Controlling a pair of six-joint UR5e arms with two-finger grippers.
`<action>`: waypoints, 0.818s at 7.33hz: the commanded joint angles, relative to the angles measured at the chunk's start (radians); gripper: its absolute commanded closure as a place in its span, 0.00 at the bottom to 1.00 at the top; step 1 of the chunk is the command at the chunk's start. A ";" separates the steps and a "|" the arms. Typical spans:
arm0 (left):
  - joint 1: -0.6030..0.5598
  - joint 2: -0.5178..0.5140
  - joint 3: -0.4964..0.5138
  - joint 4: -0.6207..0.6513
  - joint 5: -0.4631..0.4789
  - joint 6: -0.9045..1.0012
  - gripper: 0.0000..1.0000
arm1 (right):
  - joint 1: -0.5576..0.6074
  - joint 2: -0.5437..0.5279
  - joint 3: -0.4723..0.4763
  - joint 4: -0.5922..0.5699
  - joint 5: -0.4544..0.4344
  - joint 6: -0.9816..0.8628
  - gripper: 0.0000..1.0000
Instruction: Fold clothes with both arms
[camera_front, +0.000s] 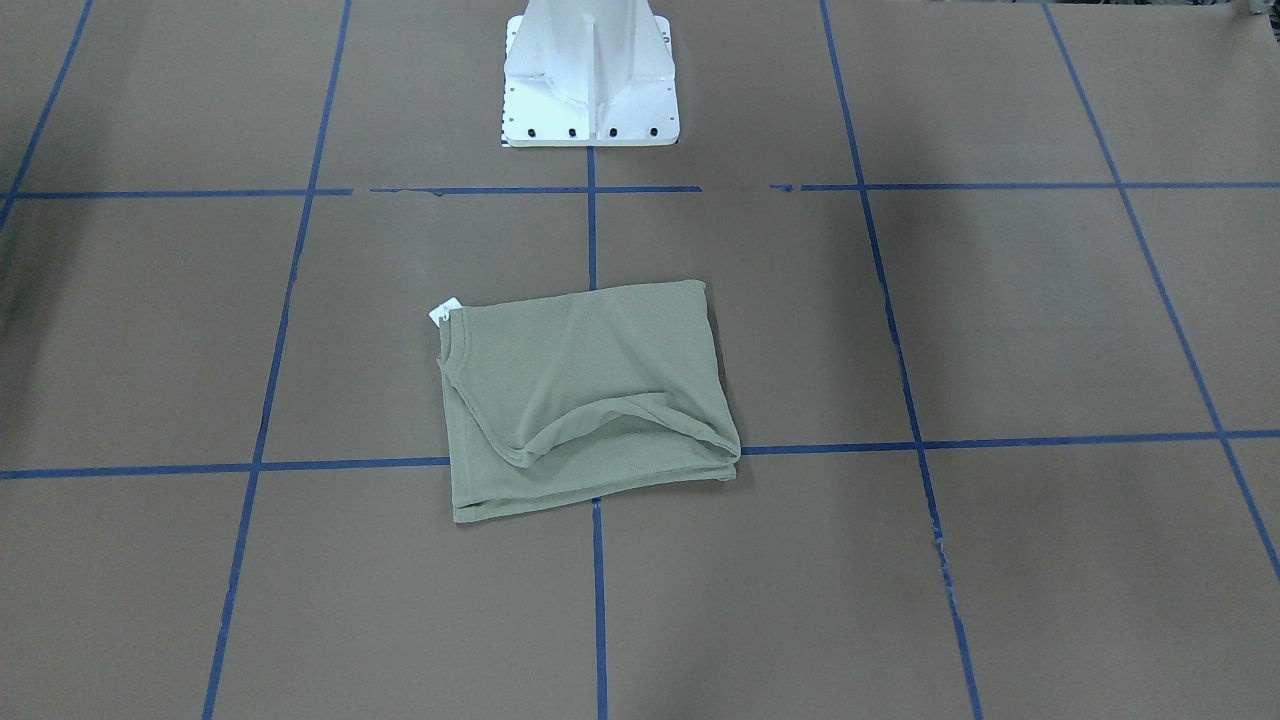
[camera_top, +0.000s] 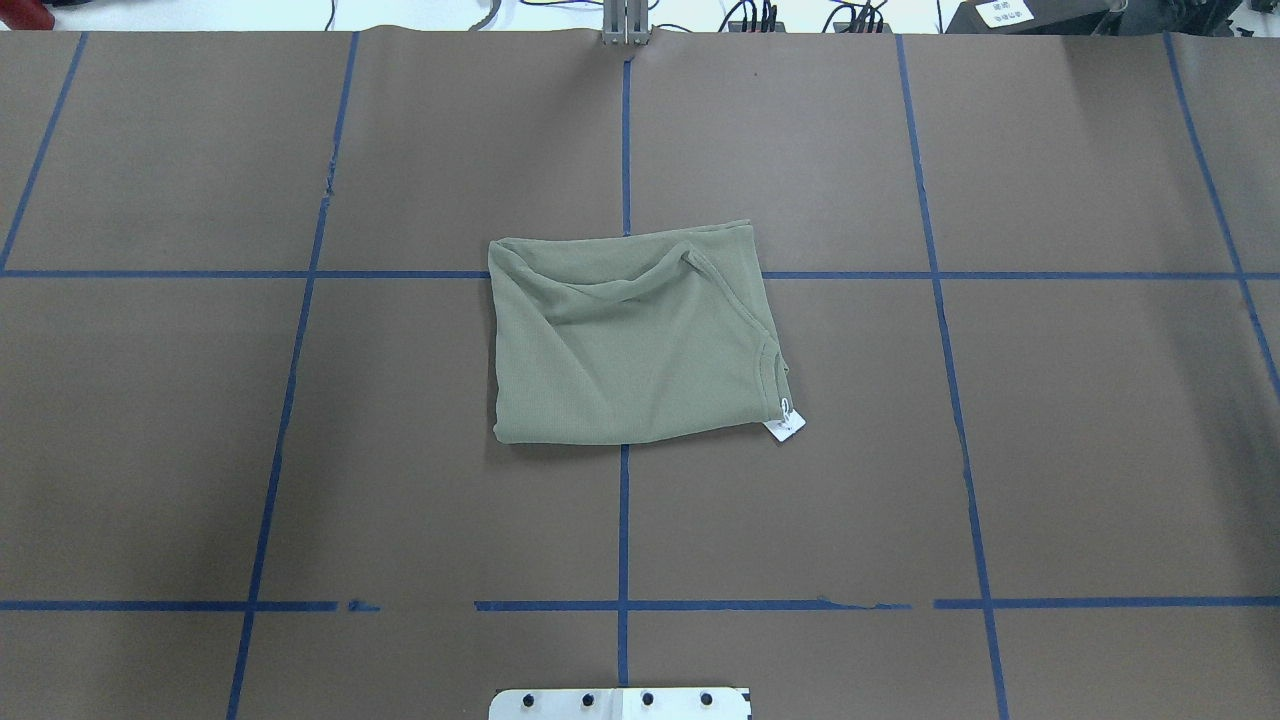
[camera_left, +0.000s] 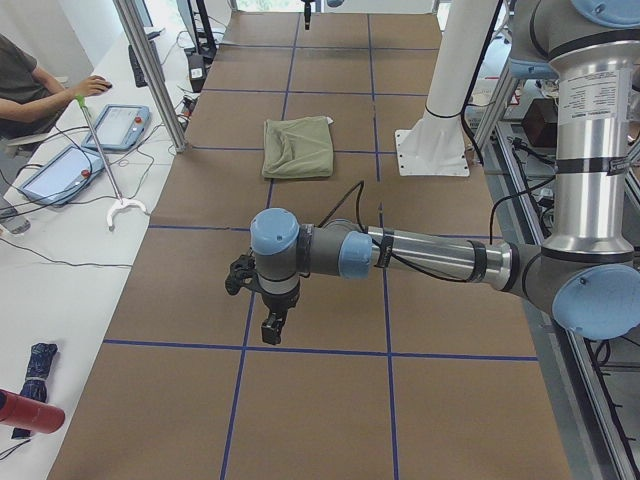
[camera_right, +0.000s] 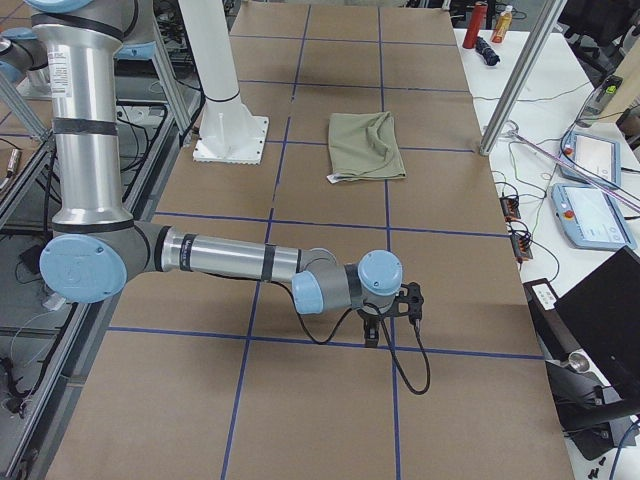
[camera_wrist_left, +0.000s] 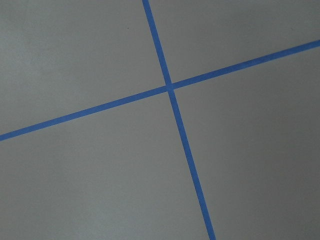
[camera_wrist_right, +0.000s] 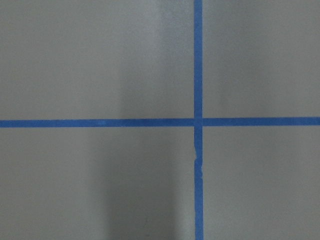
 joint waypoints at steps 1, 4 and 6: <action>-0.001 -0.001 -0.015 0.003 0.000 0.002 0.00 | 0.014 -0.066 0.187 -0.168 -0.018 -0.028 0.00; -0.001 -0.001 -0.020 0.001 0.000 0.002 0.00 | 0.050 -0.085 0.195 -0.221 -0.088 -0.234 0.00; -0.001 -0.001 -0.021 0.003 0.000 0.002 0.00 | 0.085 -0.071 0.195 -0.271 -0.099 -0.303 0.00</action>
